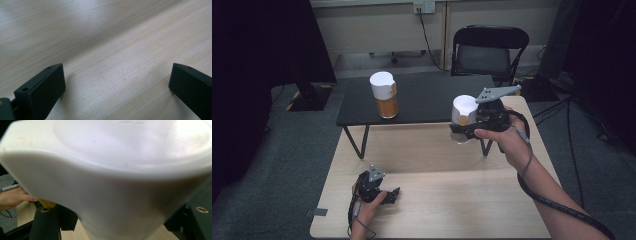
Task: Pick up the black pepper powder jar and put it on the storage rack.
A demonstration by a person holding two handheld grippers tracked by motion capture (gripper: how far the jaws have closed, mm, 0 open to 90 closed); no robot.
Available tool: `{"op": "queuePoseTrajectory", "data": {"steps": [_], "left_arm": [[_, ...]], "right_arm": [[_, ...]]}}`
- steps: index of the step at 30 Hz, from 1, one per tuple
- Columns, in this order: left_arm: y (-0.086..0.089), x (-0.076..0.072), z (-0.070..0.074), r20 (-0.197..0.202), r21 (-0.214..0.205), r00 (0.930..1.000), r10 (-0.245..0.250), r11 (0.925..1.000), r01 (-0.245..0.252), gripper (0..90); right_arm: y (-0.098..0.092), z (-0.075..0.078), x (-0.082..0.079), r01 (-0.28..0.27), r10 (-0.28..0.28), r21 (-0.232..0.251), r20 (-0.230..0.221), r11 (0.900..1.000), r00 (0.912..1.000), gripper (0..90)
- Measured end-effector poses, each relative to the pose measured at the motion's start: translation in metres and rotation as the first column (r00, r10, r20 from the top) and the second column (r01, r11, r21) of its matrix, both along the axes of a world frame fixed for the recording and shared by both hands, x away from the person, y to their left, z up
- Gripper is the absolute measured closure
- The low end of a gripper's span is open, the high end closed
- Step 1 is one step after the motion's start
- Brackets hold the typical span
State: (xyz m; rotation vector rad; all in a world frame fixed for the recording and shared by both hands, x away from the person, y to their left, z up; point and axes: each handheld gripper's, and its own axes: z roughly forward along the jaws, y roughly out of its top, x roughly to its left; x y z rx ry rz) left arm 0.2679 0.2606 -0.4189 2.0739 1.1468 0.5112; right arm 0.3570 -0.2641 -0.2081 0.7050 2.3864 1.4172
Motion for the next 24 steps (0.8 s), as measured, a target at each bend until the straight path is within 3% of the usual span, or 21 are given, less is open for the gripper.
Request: {"op": "queuePoseTrajectory", "data": {"steps": [10,24], "left_arm": [[0.0,0.0,0.0,-0.001,0.0,1.0,0.0,1.0,0.0,0.0],[0.0,0.0,0.0,-0.002,0.0,1.0,0.0,1.0,0.0,0.0]], "right_arm": [[0.006,0.005,0.004,0.009,-0.009,-0.003,0.0,1.0,1.0,30.6],[0.02,0.025,0.015,0.04,-0.04,-0.008,0.015,0.9992,0.9991,30.5]]}}
